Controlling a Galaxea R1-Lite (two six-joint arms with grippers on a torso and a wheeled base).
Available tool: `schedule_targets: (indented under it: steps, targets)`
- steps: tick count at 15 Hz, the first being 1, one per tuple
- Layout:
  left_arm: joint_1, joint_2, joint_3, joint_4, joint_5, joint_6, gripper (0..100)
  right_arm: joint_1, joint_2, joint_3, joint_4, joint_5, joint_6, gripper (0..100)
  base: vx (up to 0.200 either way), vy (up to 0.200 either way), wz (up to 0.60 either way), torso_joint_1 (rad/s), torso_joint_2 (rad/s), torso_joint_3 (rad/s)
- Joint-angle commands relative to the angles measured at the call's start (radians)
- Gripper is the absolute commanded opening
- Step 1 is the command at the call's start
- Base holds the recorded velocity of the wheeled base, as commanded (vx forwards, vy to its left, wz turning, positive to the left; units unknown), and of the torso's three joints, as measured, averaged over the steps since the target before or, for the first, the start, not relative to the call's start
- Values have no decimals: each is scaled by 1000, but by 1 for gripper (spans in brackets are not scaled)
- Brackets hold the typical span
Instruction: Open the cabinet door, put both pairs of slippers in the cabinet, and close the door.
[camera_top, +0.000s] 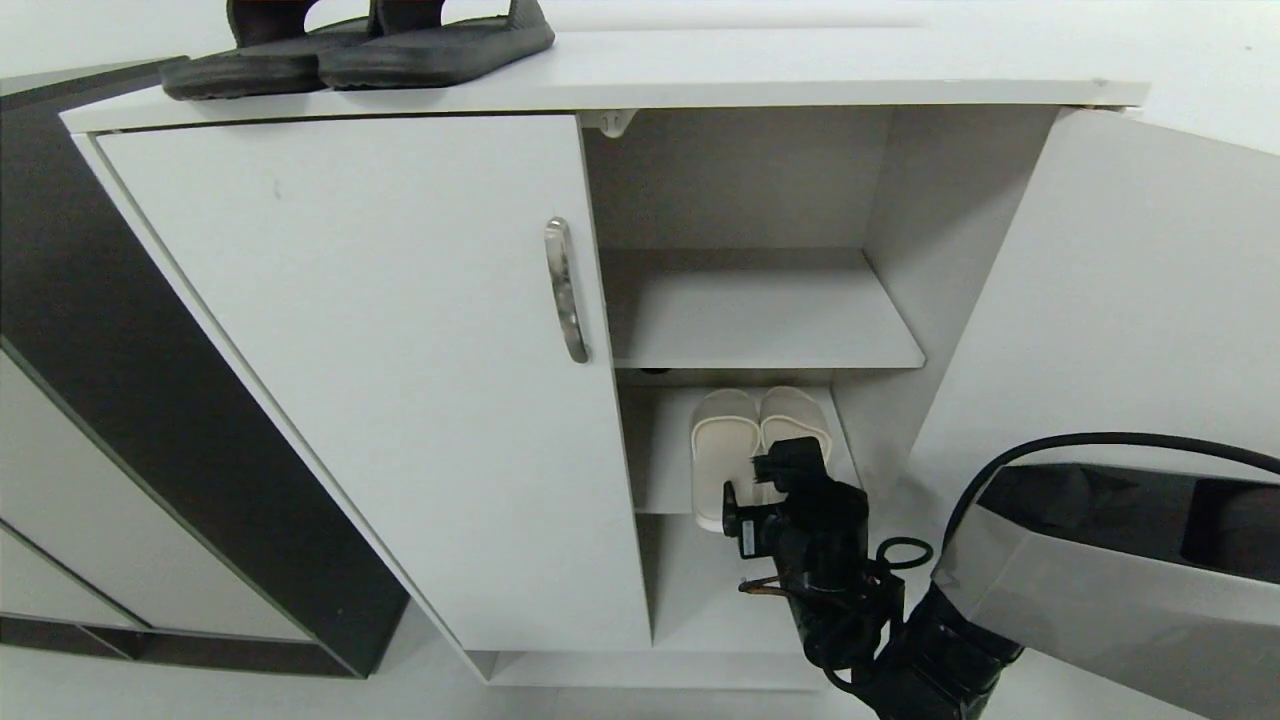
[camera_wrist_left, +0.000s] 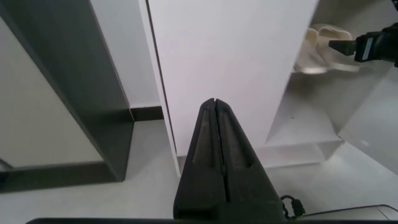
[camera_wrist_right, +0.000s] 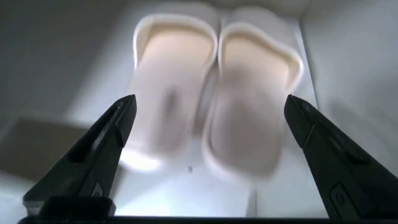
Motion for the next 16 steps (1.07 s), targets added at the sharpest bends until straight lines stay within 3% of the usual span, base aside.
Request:
schedule_targets:
  steps: [1, 6, 16]
  targets:
    - [0, 0, 0, 0, 0, 0, 0, 2, -4, 5, -4, -1, 1, 100, -200, 0, 0, -2, 7, -7]
    - [0, 0, 0, -2, 0, -1, 0, 8, -4, 9, -14, -1, -1, 100, -200, 0, 0, 1, 0, 3]
    - [0, 0, 0, 0, 2, -4, 0, 8, -13, 74, -65, -1, -1, 100, 0, 0, 0, 0, 0, 0]
